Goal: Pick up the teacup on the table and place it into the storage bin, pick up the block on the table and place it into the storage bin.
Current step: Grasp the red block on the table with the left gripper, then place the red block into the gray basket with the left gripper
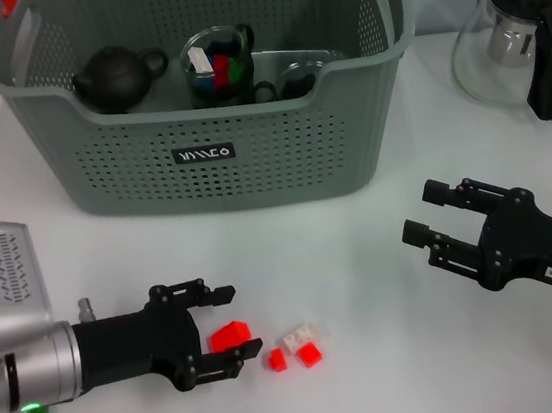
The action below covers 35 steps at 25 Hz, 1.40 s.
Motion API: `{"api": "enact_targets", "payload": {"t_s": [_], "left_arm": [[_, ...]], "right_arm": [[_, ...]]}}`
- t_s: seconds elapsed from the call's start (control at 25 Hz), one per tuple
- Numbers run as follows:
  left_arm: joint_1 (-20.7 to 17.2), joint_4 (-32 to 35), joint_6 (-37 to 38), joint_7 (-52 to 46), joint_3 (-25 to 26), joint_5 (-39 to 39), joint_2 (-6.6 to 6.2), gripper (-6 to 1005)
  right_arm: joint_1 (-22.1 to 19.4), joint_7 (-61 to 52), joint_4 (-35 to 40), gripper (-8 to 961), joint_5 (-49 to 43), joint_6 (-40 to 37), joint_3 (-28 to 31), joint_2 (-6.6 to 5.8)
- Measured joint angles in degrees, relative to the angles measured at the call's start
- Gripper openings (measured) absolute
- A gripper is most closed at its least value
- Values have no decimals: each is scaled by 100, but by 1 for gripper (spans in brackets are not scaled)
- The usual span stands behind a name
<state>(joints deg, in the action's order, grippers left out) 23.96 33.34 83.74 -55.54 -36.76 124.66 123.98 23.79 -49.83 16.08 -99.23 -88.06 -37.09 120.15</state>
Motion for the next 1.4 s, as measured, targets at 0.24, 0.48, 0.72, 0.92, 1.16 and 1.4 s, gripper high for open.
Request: {"api": "enact_targets", "payload": {"t_s": [0.24, 0.48, 0.72, 0.92, 1.16, 1.4], "left_arm": [[39, 35, -145, -113, -54, 183, 3, 716], [72, 17, -271, -120, -47, 274, 3, 707], [113, 40, -283, -123, -62, 295, 3, 608], [128, 46, -353, -123, -65, 301, 4, 376], [134, 86, -288, -171, -23, 286, 4, 214], [141, 412, 133, -723, 4, 293, -52, 183]], "right_arm": [[-18, 0, 0, 638, 0, 4, 0, 0], [-36, 0, -32, 638, 0, 7, 0, 0], [-49, 0, -44, 638, 0, 8, 0, -2], [-51, 0, -46, 638, 0, 9, 0, -9], [-50, 0, -52, 639, 0, 9, 0, -9], [-50, -1, -46, 639, 0, 8, 0, -11]]}}
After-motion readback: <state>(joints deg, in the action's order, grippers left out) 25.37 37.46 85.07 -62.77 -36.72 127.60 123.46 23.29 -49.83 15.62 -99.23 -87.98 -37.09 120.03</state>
